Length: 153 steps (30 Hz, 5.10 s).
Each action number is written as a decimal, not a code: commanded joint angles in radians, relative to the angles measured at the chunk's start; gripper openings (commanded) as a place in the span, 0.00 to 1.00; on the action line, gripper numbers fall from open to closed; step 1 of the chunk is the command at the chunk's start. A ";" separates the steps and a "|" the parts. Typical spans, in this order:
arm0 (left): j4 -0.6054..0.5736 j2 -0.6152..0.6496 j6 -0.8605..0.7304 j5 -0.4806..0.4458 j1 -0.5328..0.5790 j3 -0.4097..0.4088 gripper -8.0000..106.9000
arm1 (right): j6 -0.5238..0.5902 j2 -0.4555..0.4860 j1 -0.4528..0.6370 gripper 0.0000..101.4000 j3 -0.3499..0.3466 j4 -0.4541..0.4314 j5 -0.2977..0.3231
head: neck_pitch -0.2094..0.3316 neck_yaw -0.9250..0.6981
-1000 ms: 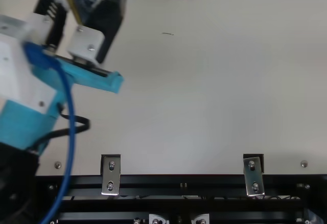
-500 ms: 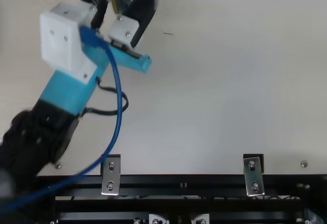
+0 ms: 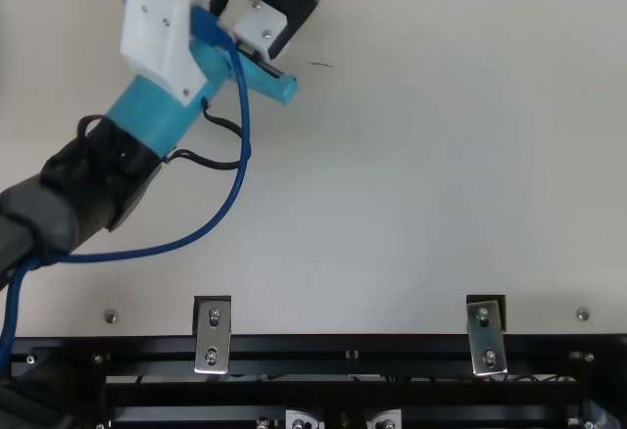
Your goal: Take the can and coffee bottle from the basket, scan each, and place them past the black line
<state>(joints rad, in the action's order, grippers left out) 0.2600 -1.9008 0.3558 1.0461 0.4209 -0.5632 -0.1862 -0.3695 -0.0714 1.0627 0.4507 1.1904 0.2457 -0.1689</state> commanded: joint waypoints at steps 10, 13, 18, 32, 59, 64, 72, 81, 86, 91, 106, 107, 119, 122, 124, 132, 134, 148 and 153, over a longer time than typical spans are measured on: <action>0.001 -0.105 -0.001 0.038 0.002 -0.085 0.16 | 0.000 0.000 0.000 1.00 0.000 0.000 0.000 | 0.002 0.001; -0.006 -0.128 0.005 0.045 0.007 -0.112 0.16 | 0.000 0.000 0.000 1.00 0.000 0.000 0.000 | 0.002 0.001; -0.018 -0.160 0.012 0.041 0.021 -0.160 0.16 | 0.000 0.000 0.000 1.00 0.000 0.000 0.000 | 0.002 0.001; -0.029 -0.243 0.027 -0.015 0.065 -0.308 0.16 | 0.000 0.000 0.000 1.00 0.000 0.000 0.000 | 0.002 0.001; -0.022 -0.220 0.019 -0.061 0.082 -0.351 0.16 | 0.000 0.000 0.000 1.00 0.000 0.000 0.000 | 0.002 0.001; -0.012 -0.212 -0.009 -0.085 0.085 -0.331 0.16 | 0.000 0.000 0.000 1.00 0.000 0.000 0.000 | 0.002 0.001; -0.006 -0.184 -0.047 -0.087 0.079 -0.266 0.16 | 0.000 0.000 0.000 1.00 0.000 0.000 0.000 | 0.002 0.001; -0.012 -0.145 -0.072 -0.067 0.060 -0.201 0.16 | 0.000 0.000 0.000 1.00 0.000 0.000 0.000 | 0.002 0.001; -0.021 -0.145 -0.072 -0.057 0.054 -0.202 0.16 | 0.000 0.000 0.000 1.00 0.000 0.000 0.000 | 0.002 0.001; -0.039 -0.171 -0.060 -0.048 0.060 -0.239 0.16 | 0.000 0.000 0.000 1.00 0.000 0.000 0.000 | 0.002 0.001; -0.112 -0.279 -0.017 -0.029 0.095 -0.389 0.16 | 0.000 0.000 0.000 1.00 0.000 0.000 0.000 | 0.002 0.001; -0.114 -0.284 -0.017 -0.029 0.096 -0.395 0.16 | 0.000 0.000 0.000 1.00 0.000 0.000 0.000 | 0.002 0.001; -0.109 -0.319 -0.045 -0.061 0.113 -0.413 0.16 | 0.000 0.000 0.000 1.00 0.000 0.000 0.000 | 0.002 0.001; -0.102 -0.309 -0.055 -0.070 0.113 -0.400 0.16 | 0.000 0.000 0.000 1.00 0.000 0.000 0.000 | 0.002 0.001; -0.098 -0.301 -0.060 -0.077 0.112 -0.390 0.16 | 0.000 0.000 0.000 1.00 0.000 0.000 0.000 | 0.002 0.001; -0.087 -0.268 -0.073 -0.085 0.106 -0.340 0.16 | 0.000 0.000 0.000 1.00 0.000 0.000 0.000 | 0.002 0.001; -0.088 -0.257 -0.078 -0.083 0.104 -0.325 0.16 | 0.000 0.000 0.000 1.00 0.000 0.000 0.000 | 0.002 0.001; -0.197 -0.173 -0.086 0.084 0.090 -0.233 0.16 | 0.000 0.000 0.000 1.00 0.000 0.000 0.000 | 0.002 0.001; -0.195 -0.151 -0.060 0.109 0.097 -0.211 0.16 | 0.000 0.000 0.000 1.00 0.000 0.000 0.000 | 0.002 0.001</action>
<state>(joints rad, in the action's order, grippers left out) 0.0614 -2.0557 0.2915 1.1504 0.5171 -0.7754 -0.1862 -0.3695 -0.0714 1.0627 0.4507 1.1904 0.2457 -0.1689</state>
